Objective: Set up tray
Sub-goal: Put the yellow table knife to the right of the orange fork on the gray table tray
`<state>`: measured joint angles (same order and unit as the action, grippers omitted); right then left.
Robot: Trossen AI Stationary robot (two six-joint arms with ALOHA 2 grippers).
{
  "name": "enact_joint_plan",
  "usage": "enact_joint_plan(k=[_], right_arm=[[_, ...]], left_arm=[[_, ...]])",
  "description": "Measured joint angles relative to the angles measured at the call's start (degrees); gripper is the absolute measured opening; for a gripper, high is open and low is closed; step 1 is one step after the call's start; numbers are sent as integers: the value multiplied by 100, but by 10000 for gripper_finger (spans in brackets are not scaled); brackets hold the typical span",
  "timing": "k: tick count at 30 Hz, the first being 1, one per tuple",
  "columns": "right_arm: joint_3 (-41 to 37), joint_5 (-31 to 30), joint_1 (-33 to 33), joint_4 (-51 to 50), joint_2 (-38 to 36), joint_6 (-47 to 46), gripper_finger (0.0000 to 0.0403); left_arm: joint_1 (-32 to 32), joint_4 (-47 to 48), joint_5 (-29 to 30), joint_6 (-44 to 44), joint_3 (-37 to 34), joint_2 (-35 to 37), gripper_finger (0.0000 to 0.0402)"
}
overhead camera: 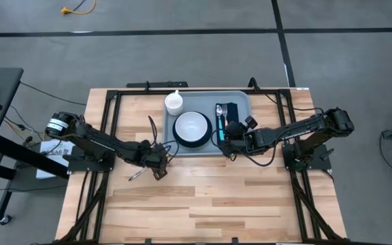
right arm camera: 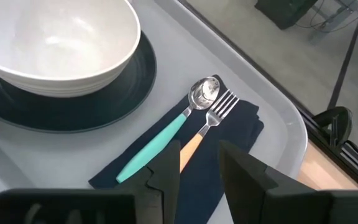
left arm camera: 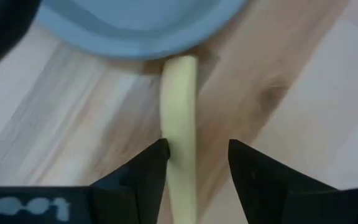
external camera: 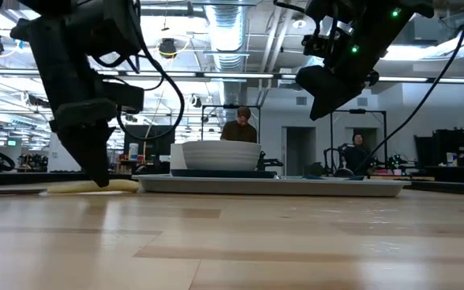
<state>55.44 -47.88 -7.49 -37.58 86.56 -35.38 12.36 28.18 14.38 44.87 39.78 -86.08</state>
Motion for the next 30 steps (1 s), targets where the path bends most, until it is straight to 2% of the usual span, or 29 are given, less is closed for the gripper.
enact_joint_plan(k=[7,16,19,25,30], right_arm=[[0,2,0,29,0,0,102],[2,2,0,37,0,0,102],[0,2,0,37,0,0,102],[2,2,0,37,0,0,102],[2,2,0,37,0,0,102]], left_arm=[[-182,-105,-387,75,-165,-11,165],[-207,-97,-343,75,-167,-15,159],[-209,-82,-312,114,-169,-17,132],[-153,-93,-173,147,-174,-18,39],[-1,-151,25,148,-182,-28,39]])
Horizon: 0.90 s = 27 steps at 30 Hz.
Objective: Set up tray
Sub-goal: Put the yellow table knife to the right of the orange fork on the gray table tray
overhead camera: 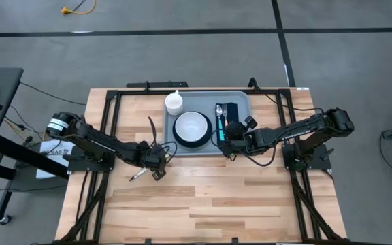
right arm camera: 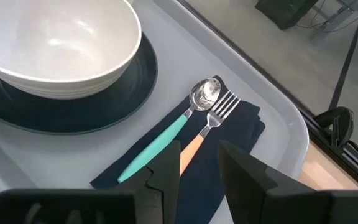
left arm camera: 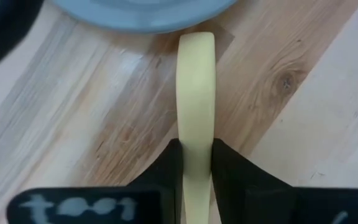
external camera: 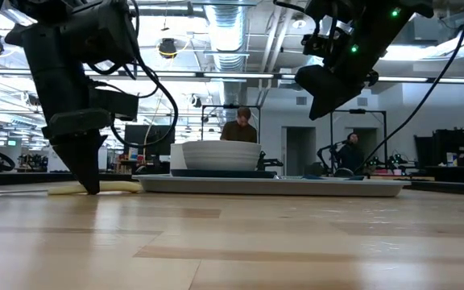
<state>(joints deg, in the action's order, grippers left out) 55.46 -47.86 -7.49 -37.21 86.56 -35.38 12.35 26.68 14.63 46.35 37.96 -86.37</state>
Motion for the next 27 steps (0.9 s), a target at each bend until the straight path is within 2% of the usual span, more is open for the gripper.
enact_joint_plan(k=[7,17,23,27], right_arm=[[0,20,0,63,0,131,102],[0,236,2,67,0,163,102],[0,450,0,170,0,320,102],[0,475,-34,364,0,667,102]], left_arm=[[121,67,145,-25,199,-27,47],[191,490,501,-581,702,-15,44],[193,716,535,-1145,1104,-13,44],[193,715,641,-1817,1427,-13,44]])
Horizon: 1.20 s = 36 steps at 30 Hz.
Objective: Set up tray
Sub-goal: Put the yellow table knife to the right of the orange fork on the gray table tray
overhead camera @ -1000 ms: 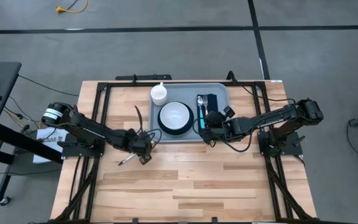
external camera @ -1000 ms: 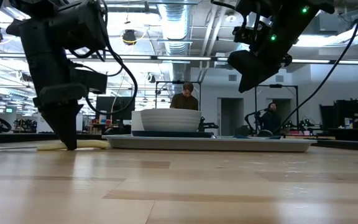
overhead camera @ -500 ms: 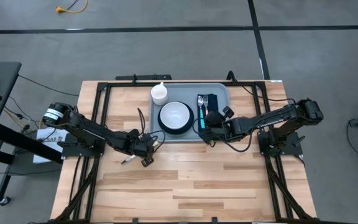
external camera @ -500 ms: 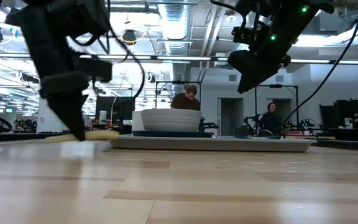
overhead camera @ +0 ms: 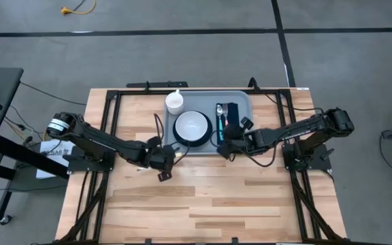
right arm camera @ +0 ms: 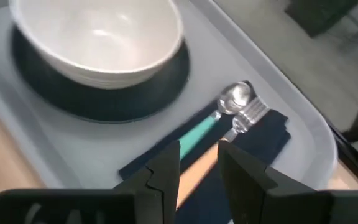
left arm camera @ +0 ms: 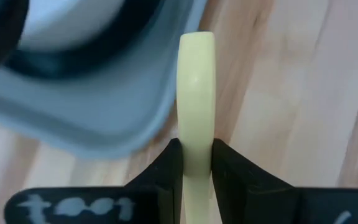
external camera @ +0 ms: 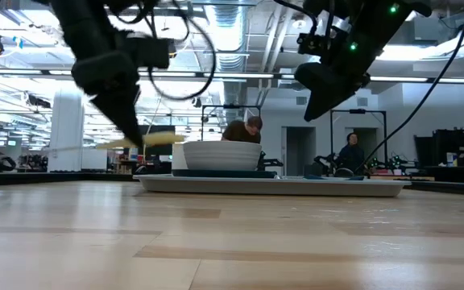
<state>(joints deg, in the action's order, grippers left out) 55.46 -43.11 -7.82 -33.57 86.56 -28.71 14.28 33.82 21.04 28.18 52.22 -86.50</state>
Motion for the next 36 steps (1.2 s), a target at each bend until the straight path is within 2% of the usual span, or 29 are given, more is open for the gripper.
enact_joint_plan(k=[3,10,17,23,29,36], right_arm=[[0,351,-6,271,0,493,102],[0,1808,-6,1220,-1,2092,102],[0,2713,-8,2550,0,3501,102],[2,3086,-8,3586,-2,3911,102],[2,3655,-3,4068,-2,3990,102],[-4,3684,12,4396,228,3987,102]], left_arm=[[2,12,208,-596,246,3,44],[2,58,572,-1994,672,7,44],[2,81,696,-2448,798,9,44],[2,151,834,-2454,800,9,44],[2,151,835,-2545,800,9,44],[-2,145,835,-2548,800,9,44]])
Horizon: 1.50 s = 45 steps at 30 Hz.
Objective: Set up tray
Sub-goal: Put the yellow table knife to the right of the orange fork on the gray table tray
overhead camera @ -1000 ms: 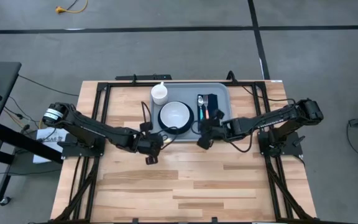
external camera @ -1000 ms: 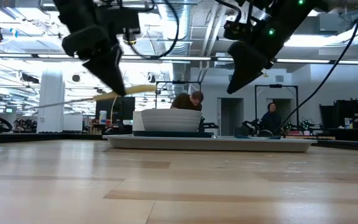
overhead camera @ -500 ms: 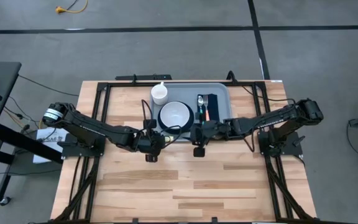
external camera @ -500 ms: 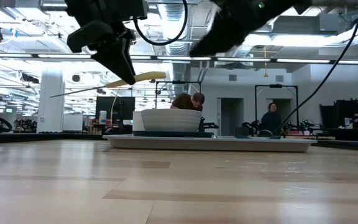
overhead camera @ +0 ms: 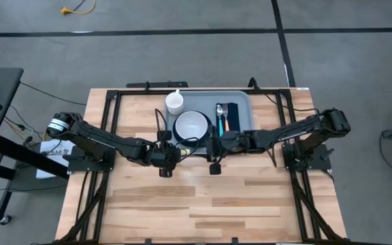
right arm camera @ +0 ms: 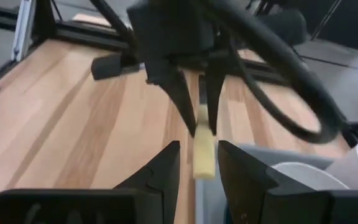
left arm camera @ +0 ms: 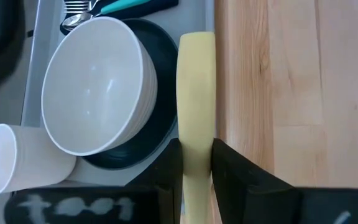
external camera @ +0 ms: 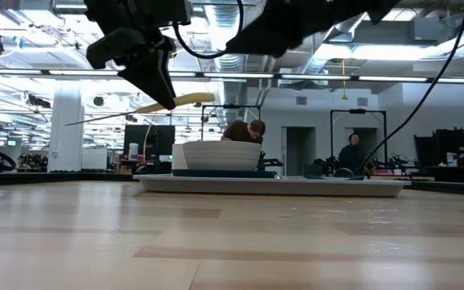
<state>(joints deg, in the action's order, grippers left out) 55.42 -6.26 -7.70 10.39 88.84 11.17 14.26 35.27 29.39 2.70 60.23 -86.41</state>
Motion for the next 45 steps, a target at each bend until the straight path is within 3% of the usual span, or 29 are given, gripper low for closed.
enact_joint_plan(k=[13,20,29,45], right_arm=[[1126,-120,53,-243,1246,290,111],[1636,-118,149,-980,1646,284,164],[1759,-157,230,-1092,1803,294,227],[1757,-310,348,-1338,1807,281,207]], left_arm=[[0,112,-7,21,2,8,44],[-2,190,-16,47,2,6,44],[-2,192,-24,87,0,2,49],[-2,93,-13,101,0,2,48]])
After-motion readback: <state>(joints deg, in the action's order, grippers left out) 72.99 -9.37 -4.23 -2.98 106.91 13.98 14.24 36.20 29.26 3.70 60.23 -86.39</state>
